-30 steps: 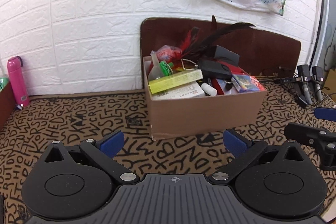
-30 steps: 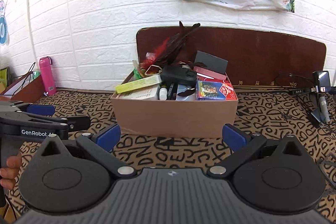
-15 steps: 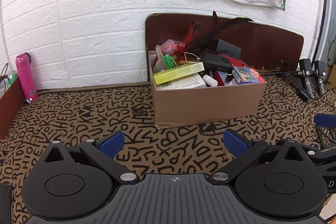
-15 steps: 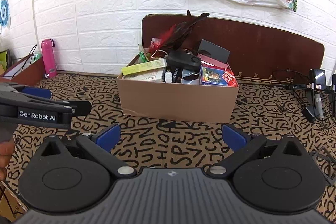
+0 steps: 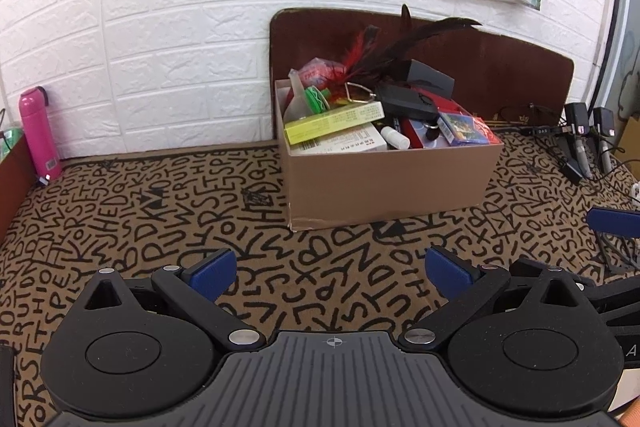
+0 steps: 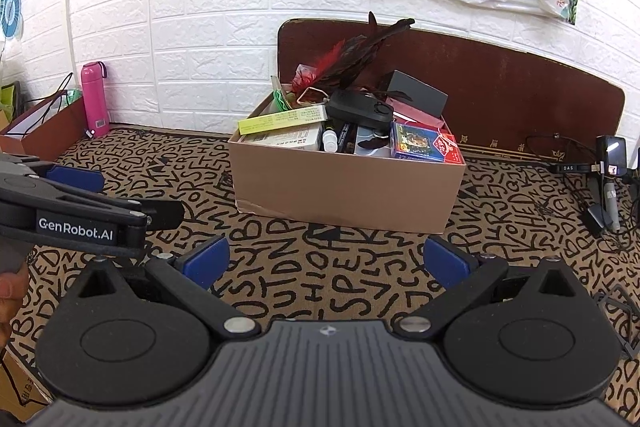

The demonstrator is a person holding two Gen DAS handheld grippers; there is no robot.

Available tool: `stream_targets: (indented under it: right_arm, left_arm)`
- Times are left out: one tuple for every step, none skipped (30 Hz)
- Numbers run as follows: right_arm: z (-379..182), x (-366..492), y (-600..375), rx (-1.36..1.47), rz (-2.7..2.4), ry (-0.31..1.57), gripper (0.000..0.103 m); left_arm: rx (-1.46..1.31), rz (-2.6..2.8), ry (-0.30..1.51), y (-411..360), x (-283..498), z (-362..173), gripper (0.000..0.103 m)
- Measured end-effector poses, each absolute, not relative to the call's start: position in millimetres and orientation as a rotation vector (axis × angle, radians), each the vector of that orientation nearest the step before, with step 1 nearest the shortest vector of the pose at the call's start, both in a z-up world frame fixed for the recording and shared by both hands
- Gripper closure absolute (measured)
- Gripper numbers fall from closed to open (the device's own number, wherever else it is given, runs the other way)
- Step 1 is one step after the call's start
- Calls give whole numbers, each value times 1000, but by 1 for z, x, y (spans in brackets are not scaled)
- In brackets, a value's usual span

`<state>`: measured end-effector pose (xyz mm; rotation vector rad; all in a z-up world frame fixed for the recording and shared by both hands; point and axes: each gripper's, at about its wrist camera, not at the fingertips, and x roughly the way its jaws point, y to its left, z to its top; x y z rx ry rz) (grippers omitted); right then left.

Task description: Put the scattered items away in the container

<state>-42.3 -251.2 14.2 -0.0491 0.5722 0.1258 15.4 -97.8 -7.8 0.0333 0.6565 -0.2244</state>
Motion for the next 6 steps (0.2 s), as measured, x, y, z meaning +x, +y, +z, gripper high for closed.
stream_targets:
  right_arm:
    - [14, -42, -251, -49, 126, 574, 1]
    - [14, -41, -252, -49, 126, 576, 1]
    - [13, -41, -251, -49, 125, 577, 1]
    - [13, -41, -251, -49, 125, 578, 1]
    - [12, -40, -251, -49, 125, 580, 1]
    - [12, -40, -251, -48, 123, 581, 1]
  left_arm:
    - [34, -225, 657, -98, 16, -8, 0]
    - [36, -226, 658, -98, 16, -9, 0]
    - [39, -226, 657, -99, 16, -9, 0]
    - [43, -225, 656, -99, 16, -9, 0]
    - [46, -224, 654, -99, 16, -9, 0]
    - [47, -223, 655, -99, 17, -9, 0]
